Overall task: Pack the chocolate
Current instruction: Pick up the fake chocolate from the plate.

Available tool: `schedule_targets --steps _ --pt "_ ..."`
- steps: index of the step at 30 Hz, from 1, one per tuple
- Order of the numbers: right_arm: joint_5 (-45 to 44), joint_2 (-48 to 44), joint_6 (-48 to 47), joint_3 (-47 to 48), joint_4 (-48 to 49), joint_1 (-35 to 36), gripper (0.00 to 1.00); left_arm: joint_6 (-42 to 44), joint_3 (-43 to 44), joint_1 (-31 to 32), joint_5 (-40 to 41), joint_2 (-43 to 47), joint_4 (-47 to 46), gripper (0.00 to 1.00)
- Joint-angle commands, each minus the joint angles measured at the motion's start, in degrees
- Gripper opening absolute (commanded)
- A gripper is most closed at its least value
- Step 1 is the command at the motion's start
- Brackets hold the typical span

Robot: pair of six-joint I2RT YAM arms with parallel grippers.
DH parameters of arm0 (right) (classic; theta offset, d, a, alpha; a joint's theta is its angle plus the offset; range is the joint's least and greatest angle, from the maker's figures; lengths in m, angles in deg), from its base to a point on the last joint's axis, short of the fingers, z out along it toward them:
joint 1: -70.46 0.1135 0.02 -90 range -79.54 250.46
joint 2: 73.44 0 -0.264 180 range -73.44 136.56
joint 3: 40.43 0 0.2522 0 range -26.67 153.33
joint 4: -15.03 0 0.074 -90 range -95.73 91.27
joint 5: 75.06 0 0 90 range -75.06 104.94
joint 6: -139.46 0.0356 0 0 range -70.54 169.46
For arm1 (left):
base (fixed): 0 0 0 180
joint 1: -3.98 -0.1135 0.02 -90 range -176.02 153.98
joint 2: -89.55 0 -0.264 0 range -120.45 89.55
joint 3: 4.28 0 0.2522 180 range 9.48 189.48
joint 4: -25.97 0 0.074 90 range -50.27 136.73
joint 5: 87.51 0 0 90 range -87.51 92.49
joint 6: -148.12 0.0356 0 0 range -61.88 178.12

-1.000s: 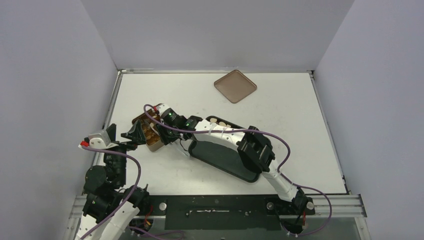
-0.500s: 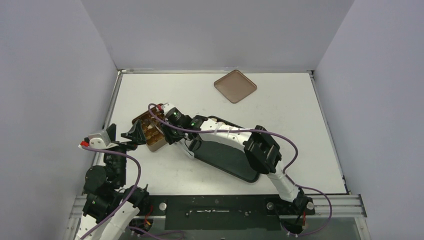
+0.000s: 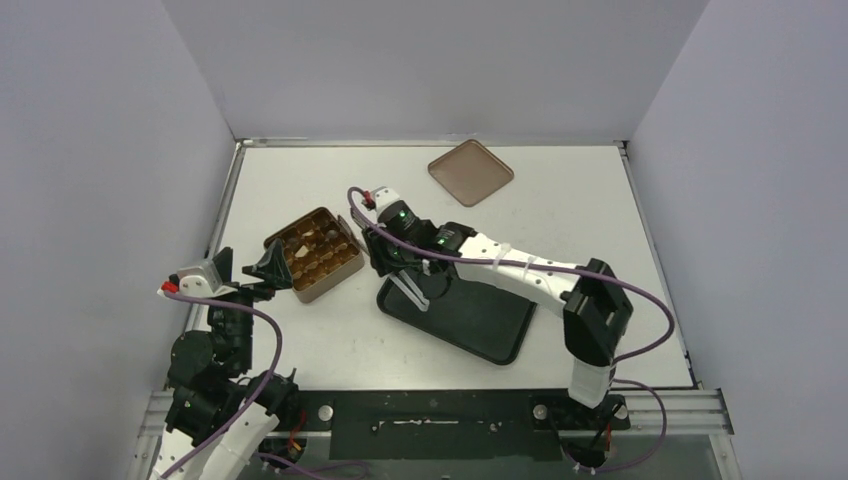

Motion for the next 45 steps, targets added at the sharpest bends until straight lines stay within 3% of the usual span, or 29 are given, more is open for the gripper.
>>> schedule_targets --steps 1,17,30,45 --pt "-6.39 -9.05 -0.40 -4.36 -1.98 -1.51 0.41 -0.10 0.07 -0.14 -0.73 -0.45 -1.81 0.97" --pt "-9.28 -22.23 3.25 -20.59 -16.50 -3.32 0.42 -0.10 0.08 -0.23 -1.01 -0.35 -1.70 0.97" --pt "-2.93 -23.54 5.36 -26.05 -14.63 -1.60 0.43 -0.19 0.07 -0.23 -1.18 -0.39 -1.71 0.97" --pt "-4.11 -19.47 6.21 -25.88 -11.70 -2.14 0.43 -0.28 0.09 -0.22 -1.16 -0.21 -1.56 0.97"
